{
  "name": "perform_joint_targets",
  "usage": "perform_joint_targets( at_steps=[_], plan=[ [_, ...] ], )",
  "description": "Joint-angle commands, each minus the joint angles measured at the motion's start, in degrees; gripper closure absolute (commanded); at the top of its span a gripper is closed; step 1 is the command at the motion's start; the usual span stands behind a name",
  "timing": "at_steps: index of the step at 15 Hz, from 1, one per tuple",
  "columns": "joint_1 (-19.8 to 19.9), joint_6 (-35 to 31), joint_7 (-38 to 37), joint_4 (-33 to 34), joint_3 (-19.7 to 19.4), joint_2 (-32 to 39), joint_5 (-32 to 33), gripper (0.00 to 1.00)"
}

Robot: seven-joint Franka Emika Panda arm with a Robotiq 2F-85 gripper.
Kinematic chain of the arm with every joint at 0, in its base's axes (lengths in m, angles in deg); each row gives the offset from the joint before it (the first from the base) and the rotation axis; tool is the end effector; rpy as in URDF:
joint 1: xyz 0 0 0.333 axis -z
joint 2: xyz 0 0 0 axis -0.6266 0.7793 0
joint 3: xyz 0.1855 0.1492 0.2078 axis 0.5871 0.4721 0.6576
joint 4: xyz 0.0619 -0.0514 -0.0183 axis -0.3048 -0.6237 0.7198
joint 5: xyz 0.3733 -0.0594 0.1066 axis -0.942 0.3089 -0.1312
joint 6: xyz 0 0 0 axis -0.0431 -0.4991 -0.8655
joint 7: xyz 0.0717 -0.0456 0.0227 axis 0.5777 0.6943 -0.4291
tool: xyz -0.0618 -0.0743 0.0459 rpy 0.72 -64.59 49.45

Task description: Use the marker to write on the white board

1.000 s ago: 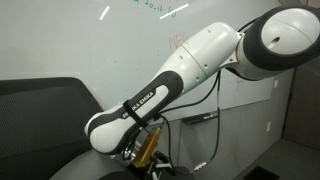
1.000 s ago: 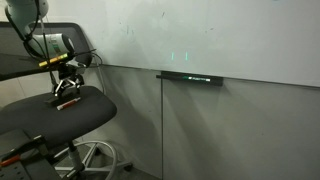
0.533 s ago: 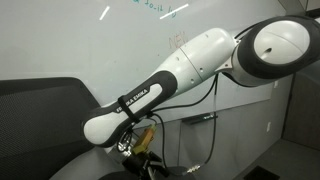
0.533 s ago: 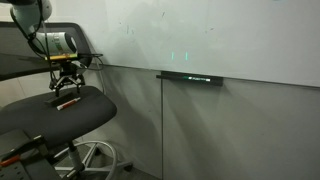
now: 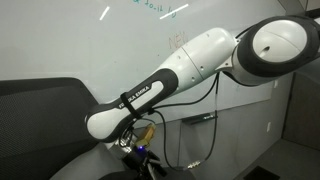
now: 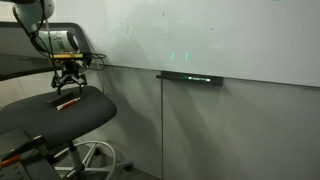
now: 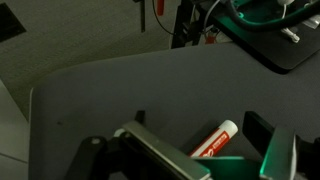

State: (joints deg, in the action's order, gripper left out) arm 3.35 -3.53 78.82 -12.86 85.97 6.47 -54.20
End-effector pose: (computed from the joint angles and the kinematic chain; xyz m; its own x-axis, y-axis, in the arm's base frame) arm 0.4681 0.4319 0.1426 0.3370 0.5522 -0.7626 0.8478 -0.5303 -0.0094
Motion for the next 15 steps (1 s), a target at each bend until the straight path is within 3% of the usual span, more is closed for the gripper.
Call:
perform_joint_targets(
  at_steps=[1, 3, 10, 15],
  plan=[
    [-0.1, 0.3, 0.0, 0.6, 0.0, 0.3, 0.0, 0.0],
    [0.7, -1.4, -1.3, -1.6, -0.3, -0.7, -0.5, 0.0],
    [0.2, 0.0, -0.2, 0.3, -0.1, 0.5, 0.0, 0.0],
    [1.4, -10.5, 6.7, -4.7, 2.3, -0.4, 0.9, 0.0]
  ],
)
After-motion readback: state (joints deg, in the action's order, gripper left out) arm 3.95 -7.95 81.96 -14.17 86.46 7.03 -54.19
